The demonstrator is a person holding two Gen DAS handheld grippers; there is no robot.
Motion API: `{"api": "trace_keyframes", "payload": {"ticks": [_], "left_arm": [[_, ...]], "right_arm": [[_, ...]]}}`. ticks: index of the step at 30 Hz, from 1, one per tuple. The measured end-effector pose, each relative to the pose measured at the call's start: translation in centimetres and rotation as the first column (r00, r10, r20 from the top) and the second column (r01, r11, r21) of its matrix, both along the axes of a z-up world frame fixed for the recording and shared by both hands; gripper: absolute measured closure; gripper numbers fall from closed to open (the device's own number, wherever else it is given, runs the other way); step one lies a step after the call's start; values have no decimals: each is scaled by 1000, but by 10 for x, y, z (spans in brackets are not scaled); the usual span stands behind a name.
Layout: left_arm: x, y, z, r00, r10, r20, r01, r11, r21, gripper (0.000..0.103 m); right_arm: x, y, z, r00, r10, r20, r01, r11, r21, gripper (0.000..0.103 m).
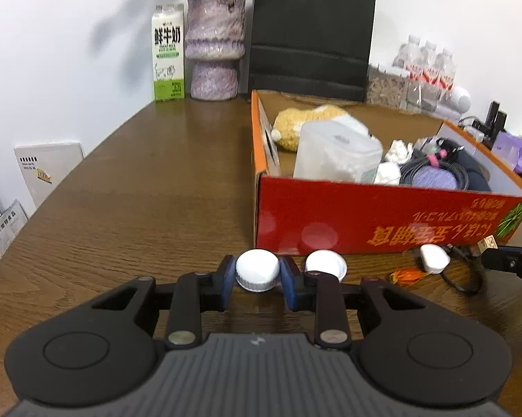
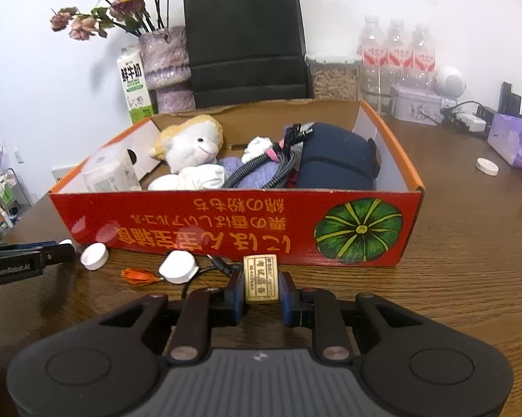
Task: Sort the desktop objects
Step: 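Carry cap and gold card into the cardboard box and open both tools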
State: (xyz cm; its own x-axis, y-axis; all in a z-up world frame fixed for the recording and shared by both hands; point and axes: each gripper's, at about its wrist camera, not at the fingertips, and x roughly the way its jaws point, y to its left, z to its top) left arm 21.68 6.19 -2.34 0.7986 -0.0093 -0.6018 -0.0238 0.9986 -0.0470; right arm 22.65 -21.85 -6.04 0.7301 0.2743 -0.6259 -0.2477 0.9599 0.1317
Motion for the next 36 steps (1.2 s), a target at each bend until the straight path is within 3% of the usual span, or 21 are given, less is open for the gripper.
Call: {"api": "trace_keyframes", "payload": {"ticks": [8, 15, 23, 28, 36], "left_arm": [[-17, -10, 57, 984, -44, 175, 48, 999, -19, 75], [7, -47, 91, 951, -117, 285, 132, 991, -33, 74], [48, -74, 68, 949, -83, 303, 105, 993, -55, 74], [65, -83, 48, 951, -104, 290, 107, 994, 4, 74], [73, -86, 31, 950, -148, 275, 143, 989, 37, 74]], "right_arm": [[-17, -3, 40, 993, 34, 116, -37, 999, 27, 83], [5, 10, 74, 976, 42, 216, -53, 998, 46, 83], [44, 18, 66, 969, -5, 246, -14, 997, 78, 83], [64, 21, 46, 974, 10, 225, -26, 997, 67, 83], [74, 20, 25, 981, 40, 187, -49, 998, 45, 83]]}}
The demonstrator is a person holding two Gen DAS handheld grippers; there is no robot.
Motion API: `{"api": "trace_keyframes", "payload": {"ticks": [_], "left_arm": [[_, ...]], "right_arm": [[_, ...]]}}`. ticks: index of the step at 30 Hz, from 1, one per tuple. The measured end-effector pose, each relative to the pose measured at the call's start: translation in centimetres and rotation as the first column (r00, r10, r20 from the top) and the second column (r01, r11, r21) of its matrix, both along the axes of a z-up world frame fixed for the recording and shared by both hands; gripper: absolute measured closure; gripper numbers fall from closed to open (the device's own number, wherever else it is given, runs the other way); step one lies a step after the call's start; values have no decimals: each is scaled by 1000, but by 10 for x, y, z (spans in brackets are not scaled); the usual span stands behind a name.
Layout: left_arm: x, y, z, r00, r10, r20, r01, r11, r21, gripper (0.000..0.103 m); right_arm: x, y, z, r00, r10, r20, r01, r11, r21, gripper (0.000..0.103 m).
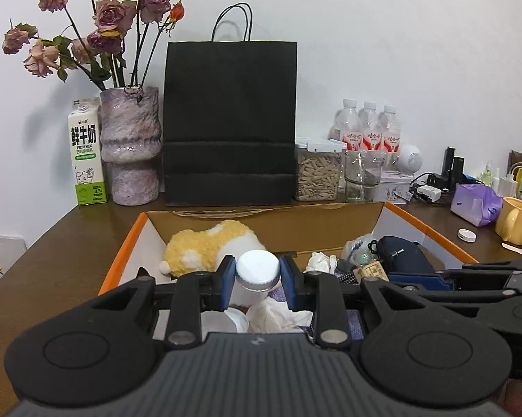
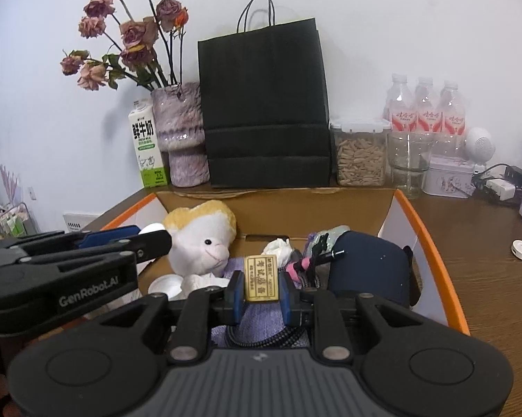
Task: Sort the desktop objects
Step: 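Carry cap and gold card into the cardboard box and open both tools, then move both tools back toward the remaining cap and black cable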
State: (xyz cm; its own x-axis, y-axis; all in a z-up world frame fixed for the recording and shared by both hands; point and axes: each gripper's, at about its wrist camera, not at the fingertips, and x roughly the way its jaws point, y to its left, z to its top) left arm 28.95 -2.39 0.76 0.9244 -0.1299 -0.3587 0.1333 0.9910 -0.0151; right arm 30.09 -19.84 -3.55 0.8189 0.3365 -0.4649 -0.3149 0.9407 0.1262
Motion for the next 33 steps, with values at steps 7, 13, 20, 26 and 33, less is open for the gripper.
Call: {"api": "trace_keyframes", "payload": {"ticks": [7, 13, 20, 26, 33], "left_arm": [[-23, 7, 14, 990, 65, 122, -63, 998, -25, 11], [-34, 8, 19, 977, 125, 174, -127, 992, 0, 0], [-29, 18, 16, 980, 150, 132, -149, 989, -19, 0], [-29, 20, 17, 981, 153, 121, -152, 988, -20, 0], [-42, 30, 22, 979, 170, 112, -171, 985, 3, 0]], "right_arm": [[-10, 0, 5, 997, -41, 60, 42, 999, -18, 35], [-20, -1, 14, 991, -60, 117, 63, 998, -25, 0], [-19, -2, 12, 992, -74, 104, 78, 996, -33, 0], [-20, -1, 14, 991, -80, 107, 84, 996, -36, 0], [-35, 1, 24, 989, -58, 135, 67, 996, -65, 0]]}}
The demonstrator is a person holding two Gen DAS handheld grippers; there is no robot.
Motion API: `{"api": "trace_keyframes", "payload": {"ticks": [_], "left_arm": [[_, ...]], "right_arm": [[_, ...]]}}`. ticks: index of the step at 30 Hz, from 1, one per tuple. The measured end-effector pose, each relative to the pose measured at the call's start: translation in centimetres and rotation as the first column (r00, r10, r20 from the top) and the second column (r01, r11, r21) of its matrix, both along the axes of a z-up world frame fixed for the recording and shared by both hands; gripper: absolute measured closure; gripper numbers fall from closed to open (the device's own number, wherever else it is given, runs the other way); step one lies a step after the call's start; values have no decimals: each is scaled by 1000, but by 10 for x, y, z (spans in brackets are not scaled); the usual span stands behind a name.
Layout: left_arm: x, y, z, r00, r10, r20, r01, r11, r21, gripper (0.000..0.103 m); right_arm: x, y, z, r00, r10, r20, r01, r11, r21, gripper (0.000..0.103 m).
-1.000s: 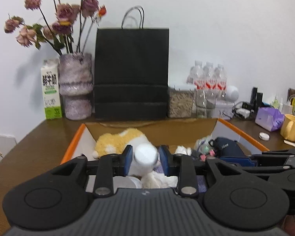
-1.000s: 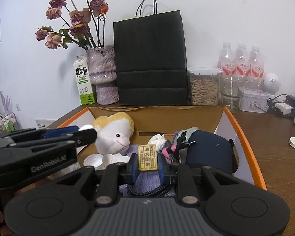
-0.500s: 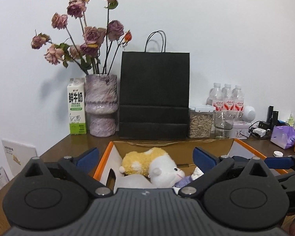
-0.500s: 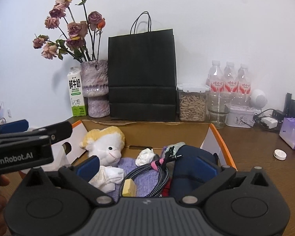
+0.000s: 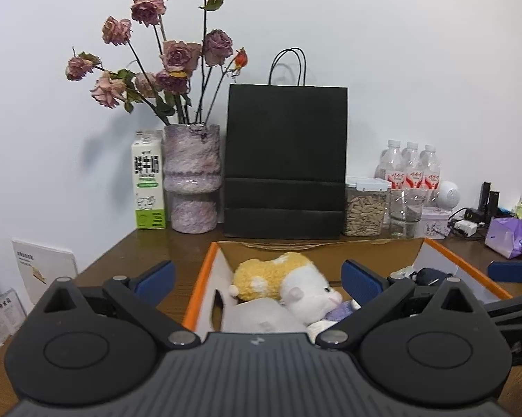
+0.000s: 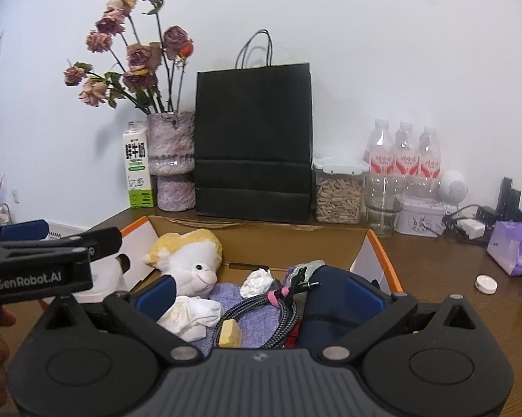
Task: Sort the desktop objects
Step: 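Move both tools back toward the remaining cap and black cable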
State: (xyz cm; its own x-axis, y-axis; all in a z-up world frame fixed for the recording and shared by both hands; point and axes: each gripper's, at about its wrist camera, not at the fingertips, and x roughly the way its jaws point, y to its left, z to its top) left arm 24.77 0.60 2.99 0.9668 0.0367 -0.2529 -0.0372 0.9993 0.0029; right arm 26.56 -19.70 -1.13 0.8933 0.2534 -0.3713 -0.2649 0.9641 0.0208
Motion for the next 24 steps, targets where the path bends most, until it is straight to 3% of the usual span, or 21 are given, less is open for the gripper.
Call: {"api": "trace_keyframes", "payload": {"ticks": [13, 20, 24], "left_arm": [[-27, 33, -11, 988, 1, -154, 1, 1000, 10, 0], [-32, 35, -34, 961, 2, -275, -3, 1000, -2, 0], [-25, 30, -48, 933, 15, -360, -11, 1000, 14, 0]], "right_arm": [[-42, -14, -3, 996, 41, -73, -45, 998, -55, 0], [-55, -11, -28, 980, 80, -181, -100, 990, -102, 0], [-53, -1, -44, 967, 103, -232, -132, 984, -117, 2]]}}
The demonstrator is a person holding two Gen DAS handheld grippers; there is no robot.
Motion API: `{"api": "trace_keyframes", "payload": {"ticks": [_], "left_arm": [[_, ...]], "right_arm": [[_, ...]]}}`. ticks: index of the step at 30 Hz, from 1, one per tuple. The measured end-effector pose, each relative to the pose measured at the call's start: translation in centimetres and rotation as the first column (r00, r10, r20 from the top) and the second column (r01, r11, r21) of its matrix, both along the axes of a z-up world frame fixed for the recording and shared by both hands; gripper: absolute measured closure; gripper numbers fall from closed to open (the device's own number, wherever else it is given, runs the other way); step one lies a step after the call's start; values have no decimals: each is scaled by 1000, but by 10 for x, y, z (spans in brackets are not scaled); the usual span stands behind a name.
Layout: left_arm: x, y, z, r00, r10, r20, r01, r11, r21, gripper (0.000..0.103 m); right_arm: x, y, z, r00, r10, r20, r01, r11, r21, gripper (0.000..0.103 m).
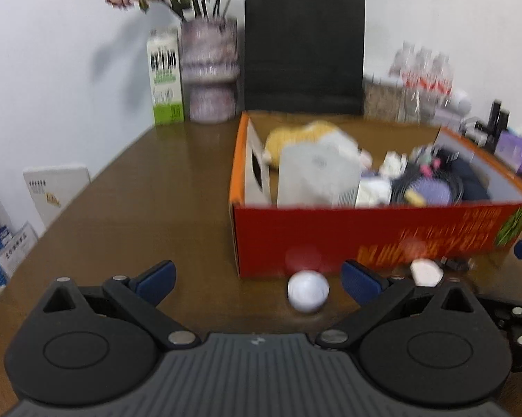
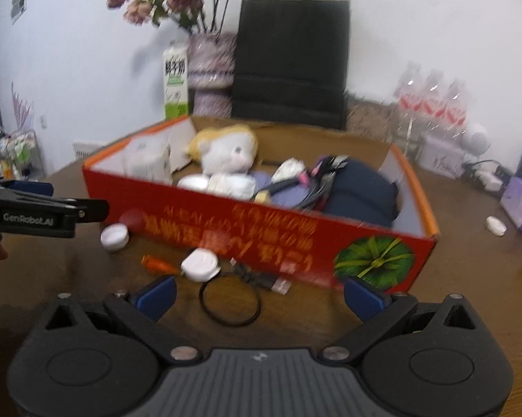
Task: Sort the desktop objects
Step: 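Move both tools back toward the remaining cap and black cable, then grasp the white cap with the left tool while the right tool grasps the black cable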
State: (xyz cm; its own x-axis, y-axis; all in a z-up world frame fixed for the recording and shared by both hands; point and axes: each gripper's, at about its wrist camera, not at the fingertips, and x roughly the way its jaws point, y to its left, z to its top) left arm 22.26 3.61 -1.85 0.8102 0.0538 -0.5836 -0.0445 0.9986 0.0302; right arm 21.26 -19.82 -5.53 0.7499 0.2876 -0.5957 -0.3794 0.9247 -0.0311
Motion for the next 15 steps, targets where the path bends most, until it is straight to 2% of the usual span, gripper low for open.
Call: {"api": "trace_keyframes", "payload": {"ticks": [3, 7, 10, 13, 15], "left_arm": [[4, 0, -9, 999, 16, -49, -17, 1000, -3, 0], [3, 4, -13, 999, -6, -49, 3, 999, -49, 0], [5, 3, -14, 999, -22, -47, 19, 998, -64, 2], [6, 2, -15, 998, -46, -49, 41, 995, -92, 18], [7, -1, -15, 998, -52, -43, 48, 995, -88, 36]], "right_arm": [[8, 7, -9, 999, -1, -34, 0, 1000, -27, 6], [18, 10, -16, 997, -10, -71, 9, 1000, -21, 10], [23, 11, -19, 996, -19, -90, 20, 1000, 9, 17], [24, 11, -19, 996, -29, -87, 31, 999, 25, 25], [23, 10, -18, 996, -25, -81, 27, 999, 31, 38]]}}
